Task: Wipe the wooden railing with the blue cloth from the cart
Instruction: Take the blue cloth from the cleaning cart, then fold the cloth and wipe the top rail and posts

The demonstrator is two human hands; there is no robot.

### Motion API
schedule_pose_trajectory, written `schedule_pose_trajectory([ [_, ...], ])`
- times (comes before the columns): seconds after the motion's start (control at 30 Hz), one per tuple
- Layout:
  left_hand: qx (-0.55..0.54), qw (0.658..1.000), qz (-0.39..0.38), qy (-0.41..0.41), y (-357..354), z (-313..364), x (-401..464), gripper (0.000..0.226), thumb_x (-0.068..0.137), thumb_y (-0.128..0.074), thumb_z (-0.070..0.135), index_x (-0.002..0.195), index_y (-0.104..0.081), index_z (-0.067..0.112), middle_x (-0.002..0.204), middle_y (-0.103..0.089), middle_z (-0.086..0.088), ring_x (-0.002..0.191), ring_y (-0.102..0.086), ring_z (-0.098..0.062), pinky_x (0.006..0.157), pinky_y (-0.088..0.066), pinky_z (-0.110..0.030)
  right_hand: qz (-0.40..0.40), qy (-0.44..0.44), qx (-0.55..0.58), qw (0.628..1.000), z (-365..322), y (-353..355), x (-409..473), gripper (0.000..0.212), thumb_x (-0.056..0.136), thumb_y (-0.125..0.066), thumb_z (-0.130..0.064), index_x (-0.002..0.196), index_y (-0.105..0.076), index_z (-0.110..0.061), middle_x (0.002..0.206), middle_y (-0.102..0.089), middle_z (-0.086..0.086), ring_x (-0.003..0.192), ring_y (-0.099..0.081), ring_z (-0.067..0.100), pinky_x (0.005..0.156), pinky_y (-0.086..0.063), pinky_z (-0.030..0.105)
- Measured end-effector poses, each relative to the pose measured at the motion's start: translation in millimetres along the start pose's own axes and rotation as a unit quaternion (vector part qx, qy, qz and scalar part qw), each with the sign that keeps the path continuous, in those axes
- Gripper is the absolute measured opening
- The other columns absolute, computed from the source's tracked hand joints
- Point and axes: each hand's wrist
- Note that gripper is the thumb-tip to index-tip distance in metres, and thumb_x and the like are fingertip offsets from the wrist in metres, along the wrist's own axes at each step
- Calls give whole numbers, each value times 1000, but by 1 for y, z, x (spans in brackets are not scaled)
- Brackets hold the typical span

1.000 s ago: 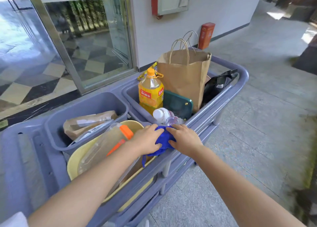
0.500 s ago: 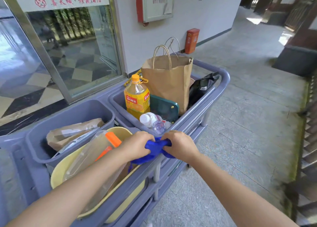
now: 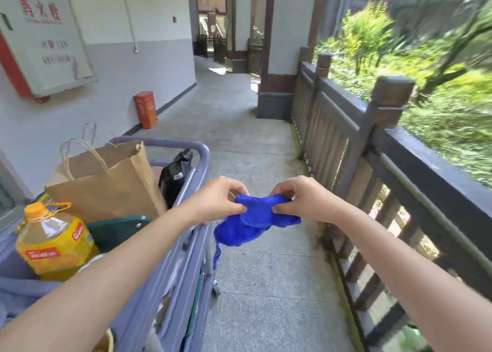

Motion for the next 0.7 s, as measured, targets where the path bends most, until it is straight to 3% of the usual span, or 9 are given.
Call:
schedule_pose_trajectory([
  [0.13, -26, 994, -65, -86, -48, 55, 42, 17, 72, -61, -2, 73, -66, 15, 46, -60, 17, 46, -51, 6, 47, -40, -8, 68, -84, -28, 994, 40, 48, -61, 9, 72, -69, -22, 81, -68, -20, 67, -60, -7, 62, -53, 10, 54, -38, 10],
  [0.3, -34, 972, -142, -186, -113, 130, 69, 14, 69, -61, 4, 69, -65, 17, 58, -62, 11, 56, -56, -8, 55, -45, -22, 118, -164, -72, 977, 74, 101, -148, 10, 74, -67, -22, 82, -69, -17, 60, -55, -18, 59, -51, -5, 55, -38, 10],
  [0.47, -37, 941, -202, -270, -172, 211, 76, 14, 70, -64, 6, 69, -65, 21, 63, -68, 0, 57, -59, -9, 55, -46, -24, 153, -234, -103, 955, 98, 145, -236, 12, 79, -63, -23, 88, -69, -17, 70, -59, -14, 65, -51, 2, 58, -39, 10],
  [0.53, -45, 929, -224, -291, -195, 241, 75, 18, 72, -64, 4, 69, -66, 22, 60, -68, 6, 53, -57, -4, 50, -44, -16, 175, -258, -104, 945, 105, 158, -270, 8, 78, -65, -22, 85, -68, -20, 70, -58, -17, 69, -54, 5, 60, -40, 8],
  [0.6, -52, 917, -244, -310, -219, 268, 71, 18, 74, -64, 1, 72, -66, 19, 56, -65, 9, 50, -54, -2, 48, -41, -14, 209, -282, -98, 931, 109, 168, -302, 5, 76, -67, -20, 80, -68, -18, 72, -65, -7, 71, -57, 11, 63, -44, 18],
  [0.7, -59, 899, -264, -344, -251, 300, 61, 19, 76, -64, 3, 74, -65, 21, 70, -67, -11, 61, -56, -14, 59, -47, -26, 252, -311, -99, 911, 113, 176, -346, 2, 74, -67, -20, 77, -67, -20, 76, -66, -2, 76, -60, 14, 68, -47, 28],
])
Point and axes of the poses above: each hand's wrist, its own x-axis towards the middle knuckle, its own y-axis out of the back of the hand, z = x × y
